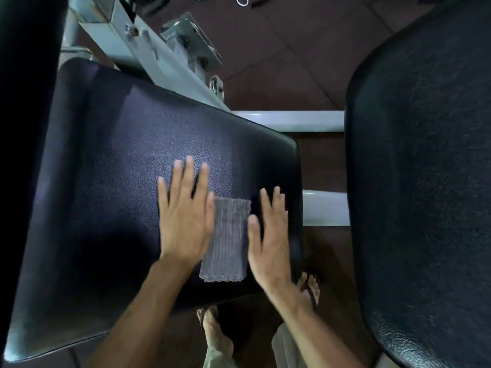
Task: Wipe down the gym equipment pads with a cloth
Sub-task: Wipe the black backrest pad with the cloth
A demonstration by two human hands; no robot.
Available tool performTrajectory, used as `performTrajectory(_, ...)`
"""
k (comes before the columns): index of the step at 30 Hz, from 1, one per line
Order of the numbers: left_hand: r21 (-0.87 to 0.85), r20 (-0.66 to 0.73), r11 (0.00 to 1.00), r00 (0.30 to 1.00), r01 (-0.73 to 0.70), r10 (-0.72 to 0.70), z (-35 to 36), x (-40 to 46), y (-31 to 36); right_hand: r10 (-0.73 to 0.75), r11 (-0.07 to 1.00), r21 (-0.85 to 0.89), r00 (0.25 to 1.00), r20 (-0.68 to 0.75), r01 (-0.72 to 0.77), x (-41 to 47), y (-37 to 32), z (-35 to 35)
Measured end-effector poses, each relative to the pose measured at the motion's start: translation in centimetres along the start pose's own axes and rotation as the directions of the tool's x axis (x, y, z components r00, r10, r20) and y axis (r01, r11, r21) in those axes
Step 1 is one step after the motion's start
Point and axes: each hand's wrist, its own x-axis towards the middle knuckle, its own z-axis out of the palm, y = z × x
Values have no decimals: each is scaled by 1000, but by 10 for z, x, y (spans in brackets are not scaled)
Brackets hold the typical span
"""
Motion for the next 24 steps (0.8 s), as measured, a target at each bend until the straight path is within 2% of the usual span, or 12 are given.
performTrajectory(2,52,11,997,999,52,-52,0,9,-12,-31,996,-78,1000,7,31,-11,-21,15)
performTrajectory(5,113,21,993,999,34,-36,5,9,-17,-36,976,-211,998,48,46,-30,-36,44)
performTrajectory(11,141,-12,989,999,47,-46,11,10,-13,-13,891,-453,1000,11,16,-56,-14,49)
performTrajectory(17,161,-19,985,998,58,-56,14,11,-11,43,918,-396,999,28,-29,-35,-32,51)
performTrajectory(24,156,-44,986,997,64,-58,13,10,-11,86,887,-455,996,10,-72,-39,-11,44)
